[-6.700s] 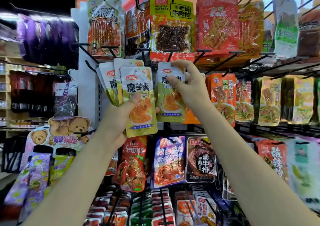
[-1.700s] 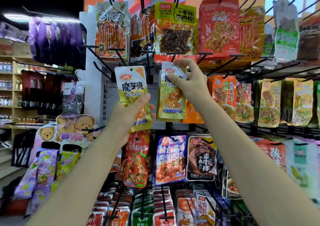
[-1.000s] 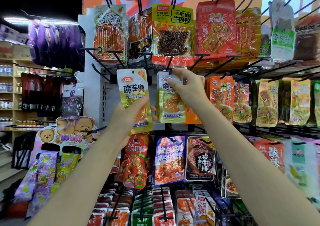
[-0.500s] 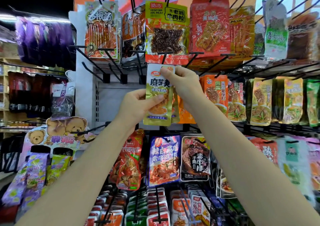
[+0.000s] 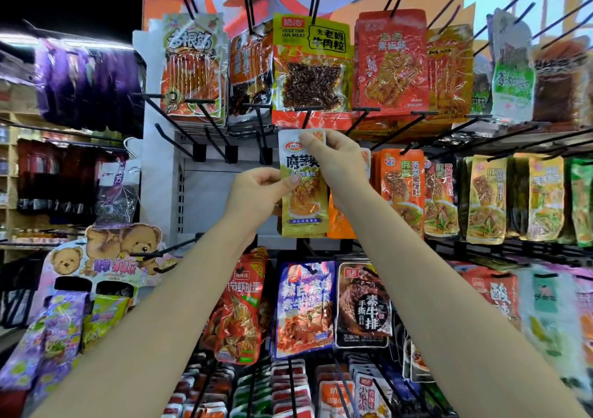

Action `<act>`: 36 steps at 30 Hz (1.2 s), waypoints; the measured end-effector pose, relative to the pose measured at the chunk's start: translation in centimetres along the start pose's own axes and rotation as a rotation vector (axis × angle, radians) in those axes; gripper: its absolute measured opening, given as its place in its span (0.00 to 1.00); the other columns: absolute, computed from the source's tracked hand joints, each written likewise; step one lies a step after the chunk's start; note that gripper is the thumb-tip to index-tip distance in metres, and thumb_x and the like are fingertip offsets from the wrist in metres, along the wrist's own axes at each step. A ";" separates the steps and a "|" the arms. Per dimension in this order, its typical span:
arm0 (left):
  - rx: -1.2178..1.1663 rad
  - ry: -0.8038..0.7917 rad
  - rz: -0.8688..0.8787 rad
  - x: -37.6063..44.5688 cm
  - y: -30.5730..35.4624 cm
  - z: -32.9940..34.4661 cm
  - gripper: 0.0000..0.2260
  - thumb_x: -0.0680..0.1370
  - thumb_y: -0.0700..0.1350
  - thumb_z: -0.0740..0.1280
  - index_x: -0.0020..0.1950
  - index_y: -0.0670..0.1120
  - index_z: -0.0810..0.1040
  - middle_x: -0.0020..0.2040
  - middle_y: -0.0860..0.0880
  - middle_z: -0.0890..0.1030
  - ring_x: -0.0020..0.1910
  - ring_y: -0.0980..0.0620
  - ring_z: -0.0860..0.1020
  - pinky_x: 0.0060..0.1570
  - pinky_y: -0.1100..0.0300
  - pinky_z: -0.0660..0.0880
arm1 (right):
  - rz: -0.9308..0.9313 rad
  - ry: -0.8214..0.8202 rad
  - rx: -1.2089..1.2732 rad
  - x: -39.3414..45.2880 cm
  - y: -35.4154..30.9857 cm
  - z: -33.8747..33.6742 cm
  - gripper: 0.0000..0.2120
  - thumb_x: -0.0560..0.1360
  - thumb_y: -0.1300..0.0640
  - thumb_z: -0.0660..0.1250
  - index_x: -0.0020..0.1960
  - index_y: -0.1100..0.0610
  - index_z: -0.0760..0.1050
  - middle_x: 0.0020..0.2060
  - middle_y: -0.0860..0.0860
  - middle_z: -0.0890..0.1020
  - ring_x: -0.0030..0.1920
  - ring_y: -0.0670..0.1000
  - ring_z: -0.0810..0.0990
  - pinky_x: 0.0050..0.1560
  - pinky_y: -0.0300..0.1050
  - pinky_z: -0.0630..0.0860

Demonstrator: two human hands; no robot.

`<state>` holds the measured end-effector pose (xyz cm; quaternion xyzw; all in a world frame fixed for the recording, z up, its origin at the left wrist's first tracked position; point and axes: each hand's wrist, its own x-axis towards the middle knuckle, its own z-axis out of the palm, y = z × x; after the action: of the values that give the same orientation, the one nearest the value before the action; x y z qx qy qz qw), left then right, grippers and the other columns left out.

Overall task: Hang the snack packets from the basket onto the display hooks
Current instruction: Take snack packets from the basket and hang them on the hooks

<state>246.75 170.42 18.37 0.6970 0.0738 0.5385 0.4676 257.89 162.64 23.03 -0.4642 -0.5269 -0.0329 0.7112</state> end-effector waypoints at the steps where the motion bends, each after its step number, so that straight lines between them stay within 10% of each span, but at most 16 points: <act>1: -0.004 -0.001 -0.001 -0.1 -0.1 0.1 0.04 0.77 0.41 0.73 0.43 0.43 0.82 0.33 0.52 0.84 0.31 0.57 0.82 0.29 0.63 0.77 | 0.007 0.003 0.002 0.0 0.1 0.0 0.07 0.79 0.54 0.71 0.46 0.58 0.82 0.41 0.52 0.82 0.43 0.49 0.79 0.48 0.52 0.78; 5: -0.005 0.008 -0.004 0.0 -0.2 0.3 0.04 0.77 0.41 0.73 0.44 0.43 0.82 0.33 0.52 0.84 0.31 0.57 0.82 0.29 0.63 0.77 | 0.045 0.005 0.073 0.2 0.7 0.2 0.08 0.78 0.54 0.71 0.44 0.58 0.82 0.43 0.56 0.83 0.45 0.56 0.80 0.54 0.64 0.79; 10: 0.059 0.022 0.017 0.4 -0.1 0.3 0.05 0.77 0.45 0.74 0.45 0.44 0.84 0.42 0.45 0.86 0.37 0.53 0.83 0.40 0.55 0.81 | 0.045 0.029 0.139 0.4 0.6 0.5 0.13 0.78 0.56 0.70 0.48 0.68 0.79 0.39 0.58 0.78 0.40 0.55 0.77 0.43 0.53 0.74; 20: 0.077 0.027 0.023 0.8 -0.2 -0.1 0.06 0.76 0.46 0.75 0.46 0.43 0.84 0.45 0.42 0.87 0.41 0.49 0.84 0.46 0.46 0.82 | 0.069 0.064 0.177 1.2 0.8 1.1 0.18 0.78 0.52 0.70 0.36 0.58 0.67 0.34 0.56 0.68 0.33 0.50 0.70 0.37 0.42 0.69; 29: 0.009 -0.001 -0.021 0.3 -0.9 0.4 0.05 0.77 0.42 0.74 0.43 0.42 0.82 0.34 0.51 0.85 0.32 0.55 0.83 0.30 0.61 0.79 | -0.023 0.028 0.128 1.3 1.4 0.6 0.09 0.75 0.51 0.74 0.37 0.50 0.82 0.41 0.62 0.84 0.48 0.66 0.83 0.53 0.65 0.81; 36: 0.072 0.034 0.018 0.4 -0.2 0.2 0.09 0.77 0.45 0.74 0.47 0.38 0.83 0.43 0.41 0.86 0.39 0.48 0.83 0.42 0.48 0.82 | -0.065 0.077 0.082 1.1 0.9 1.1 0.18 0.78 0.51 0.71 0.36 0.60 0.70 0.31 0.56 0.67 0.33 0.51 0.67 0.35 0.43 0.66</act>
<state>247.16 170.63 18.50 0.7050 0.0947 0.5514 0.4358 258.04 164.39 23.33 -0.4159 -0.5149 -0.0522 0.7478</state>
